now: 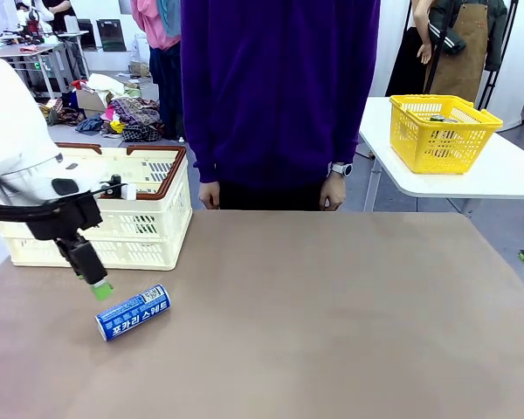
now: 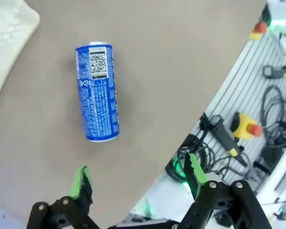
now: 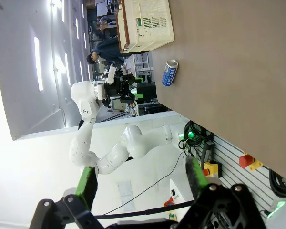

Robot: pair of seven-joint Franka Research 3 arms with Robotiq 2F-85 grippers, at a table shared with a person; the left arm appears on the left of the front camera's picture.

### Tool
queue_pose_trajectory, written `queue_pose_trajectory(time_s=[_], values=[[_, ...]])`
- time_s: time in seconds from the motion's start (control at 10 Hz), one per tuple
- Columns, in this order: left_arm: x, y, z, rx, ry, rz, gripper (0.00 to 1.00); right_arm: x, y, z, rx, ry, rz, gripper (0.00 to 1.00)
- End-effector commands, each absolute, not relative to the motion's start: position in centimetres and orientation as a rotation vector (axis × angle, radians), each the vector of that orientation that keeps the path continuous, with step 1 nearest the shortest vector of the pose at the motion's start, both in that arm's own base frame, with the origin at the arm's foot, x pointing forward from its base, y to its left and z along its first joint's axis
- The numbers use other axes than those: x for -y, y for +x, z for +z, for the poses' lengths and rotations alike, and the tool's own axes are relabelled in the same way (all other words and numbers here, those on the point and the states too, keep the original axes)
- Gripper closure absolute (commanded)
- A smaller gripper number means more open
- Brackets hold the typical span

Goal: Place the drinks into the Shopping basket.
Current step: Pick up one drink and place it into the Shopping basket.

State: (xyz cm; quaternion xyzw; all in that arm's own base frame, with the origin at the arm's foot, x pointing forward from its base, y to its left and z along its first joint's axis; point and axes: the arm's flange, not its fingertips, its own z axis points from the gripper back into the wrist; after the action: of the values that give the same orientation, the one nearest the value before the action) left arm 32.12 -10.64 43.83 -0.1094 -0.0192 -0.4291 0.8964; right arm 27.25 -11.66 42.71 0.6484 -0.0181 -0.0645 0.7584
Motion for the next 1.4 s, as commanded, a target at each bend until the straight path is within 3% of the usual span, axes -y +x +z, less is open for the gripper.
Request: queue_pose_trajectory(time_s=[0.0, 0.1, 0.3, 0.7, 1.3], values=[[11.7, 33.2, 44.5, 0.184, -0.261, -0.805, 0.0, 11.6, 27.2, 43.1, 0.037, 1.428, -0.153, 0.0], [10.6, 32.1, 43.8, 0.04, -0.227, -0.889, 0.0, 11.6, 27.2, 43.1, 0.037, 1.428, -0.153, 0.0], [11.0, 32.5, 44.3, 0.092, -0.232, -0.892, 0.0, 11.6, 27.2, 43.1, 0.037, 1.428, -0.153, 0.0], [13.2, 34.1, 39.9, 0.22, -0.185, -0.938, 0.0, 11.6, 27.2, 43.1, 0.037, 1.428, -0.153, 0.0], [14.0, 35.6, 33.1, 0.127, -0.07, -0.869, 0.0, 11.6, 27.2, 43.1, 0.037, 1.428, -0.153, 0.0]])
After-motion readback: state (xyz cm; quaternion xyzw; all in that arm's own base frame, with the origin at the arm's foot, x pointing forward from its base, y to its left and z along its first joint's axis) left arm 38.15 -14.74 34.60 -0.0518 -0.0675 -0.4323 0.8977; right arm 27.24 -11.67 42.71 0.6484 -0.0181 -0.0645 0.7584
